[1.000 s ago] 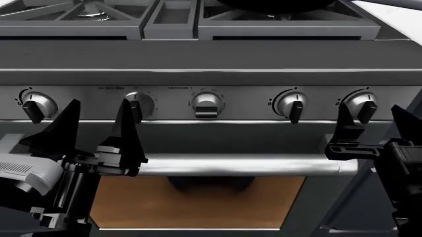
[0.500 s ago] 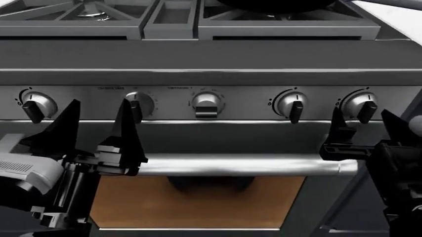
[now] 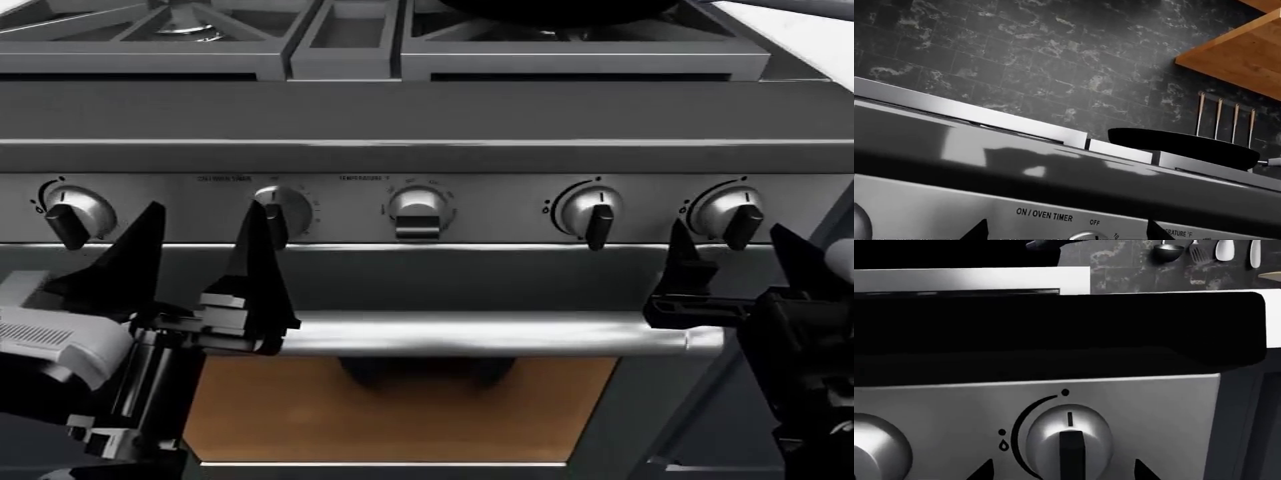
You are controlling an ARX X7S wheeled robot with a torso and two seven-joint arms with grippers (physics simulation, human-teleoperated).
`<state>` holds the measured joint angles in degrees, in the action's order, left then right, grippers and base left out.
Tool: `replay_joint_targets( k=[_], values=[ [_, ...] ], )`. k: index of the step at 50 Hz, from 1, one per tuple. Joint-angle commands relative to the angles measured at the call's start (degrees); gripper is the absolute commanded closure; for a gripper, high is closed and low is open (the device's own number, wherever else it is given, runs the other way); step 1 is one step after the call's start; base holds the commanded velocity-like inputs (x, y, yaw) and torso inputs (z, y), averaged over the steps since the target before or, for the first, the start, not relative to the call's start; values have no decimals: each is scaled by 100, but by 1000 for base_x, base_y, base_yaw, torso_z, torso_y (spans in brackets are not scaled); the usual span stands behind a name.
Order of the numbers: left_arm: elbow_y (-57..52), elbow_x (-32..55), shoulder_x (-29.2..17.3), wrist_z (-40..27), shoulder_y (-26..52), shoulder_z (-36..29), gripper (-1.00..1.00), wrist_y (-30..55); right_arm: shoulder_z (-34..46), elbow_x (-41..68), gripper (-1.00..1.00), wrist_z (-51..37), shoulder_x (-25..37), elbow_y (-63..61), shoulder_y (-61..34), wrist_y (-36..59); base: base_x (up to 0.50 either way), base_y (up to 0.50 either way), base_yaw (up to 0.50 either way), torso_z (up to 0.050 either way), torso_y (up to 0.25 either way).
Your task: Pick the croissant and place it on the pan. Then turn on the stove to warm the croissant.
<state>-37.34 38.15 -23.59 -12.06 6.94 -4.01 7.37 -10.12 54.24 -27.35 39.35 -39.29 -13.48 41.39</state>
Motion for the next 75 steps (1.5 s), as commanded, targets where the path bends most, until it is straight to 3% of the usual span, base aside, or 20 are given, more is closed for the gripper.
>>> replay_joint_targets(
  k=[1,11,12,31,75],
  values=[
    [20,17,-11,-20,8,-14,-100,1,-15,1,-100,-51,10,-55,26,-8,0,0,0,0,0],
    [30,14,-20,-21,-4,-34,-100,-15,-10,-15,-100,-63,8,-66,42,-31,0,0,0,0,0],
    [32,13,-21,-21,-4,-37,-100,-17,-3,-19,100,-60,8,-62,38,-34,0,0,0,0,0],
    [80,-6,-32,-20,5,-74,-100,-51,81,-17,100,-133,59,-144,-50,29,-1,1,0,0,0],
    [163,-4,-67,-59,32,-156,-100,-72,704,372,100,-668,866,-855,-868,1219,-4,2,1,0,3]
  ],
)
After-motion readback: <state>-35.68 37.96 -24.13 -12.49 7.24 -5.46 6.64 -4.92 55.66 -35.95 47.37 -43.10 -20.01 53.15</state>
